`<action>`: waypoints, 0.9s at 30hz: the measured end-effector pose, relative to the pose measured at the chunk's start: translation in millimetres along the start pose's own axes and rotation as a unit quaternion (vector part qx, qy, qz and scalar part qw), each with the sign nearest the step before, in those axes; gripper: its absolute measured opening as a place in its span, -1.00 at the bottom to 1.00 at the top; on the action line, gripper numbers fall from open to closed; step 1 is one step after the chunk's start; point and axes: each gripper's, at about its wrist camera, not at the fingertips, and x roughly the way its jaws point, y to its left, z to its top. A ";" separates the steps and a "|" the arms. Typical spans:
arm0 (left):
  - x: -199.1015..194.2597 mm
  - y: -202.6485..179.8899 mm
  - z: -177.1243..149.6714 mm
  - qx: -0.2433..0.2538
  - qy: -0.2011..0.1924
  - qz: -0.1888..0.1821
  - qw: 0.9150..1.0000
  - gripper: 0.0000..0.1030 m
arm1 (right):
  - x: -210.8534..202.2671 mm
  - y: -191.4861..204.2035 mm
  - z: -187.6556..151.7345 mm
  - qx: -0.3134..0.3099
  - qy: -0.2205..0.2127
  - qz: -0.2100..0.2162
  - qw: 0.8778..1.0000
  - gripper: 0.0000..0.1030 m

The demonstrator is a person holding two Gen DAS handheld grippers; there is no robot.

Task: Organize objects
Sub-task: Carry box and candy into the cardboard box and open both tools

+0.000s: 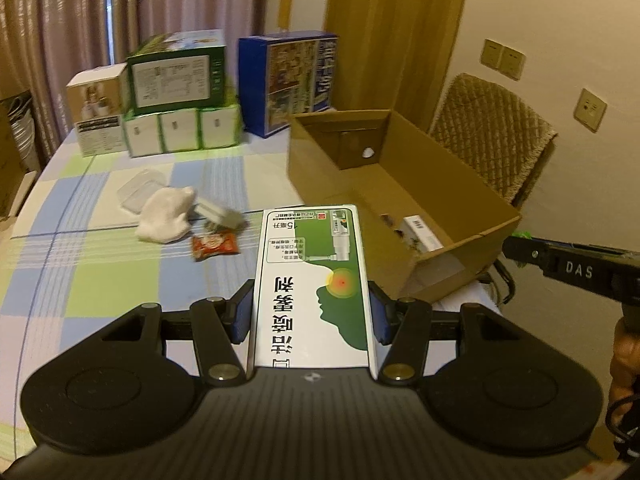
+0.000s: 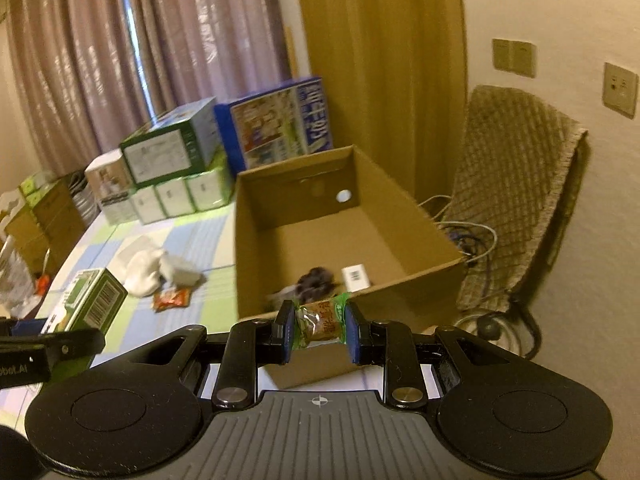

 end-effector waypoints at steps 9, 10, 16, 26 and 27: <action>18.6 -43.5 20.3 0.024 0.001 -0.022 0.999 -0.01 | 1.6 -27.0 15.4 0.006 -0.010 -0.005 1.000 -0.55; 21.2 -47.4 22.7 0.026 0.002 -0.023 0.999 -0.01 | 3.4 -29.1 17.7 0.006 -0.010 -0.004 1.000 -0.55; 34.4 -68.0 37.3 0.031 0.001 -0.032 0.999 -0.01 | 13.6 -38.3 27.0 0.003 -0.008 0.000 1.000 -0.55; 56.4 -85.1 53.0 0.034 0.007 -0.043 0.998 -0.01 | 32.4 -46.0 48.6 -0.003 -0.005 0.012 1.000 -0.55; 58.5 -85.6 54.2 0.033 0.007 -0.044 0.998 -0.01 | 34.8 -46.2 51.1 -0.005 -0.004 0.013 1.000 -0.55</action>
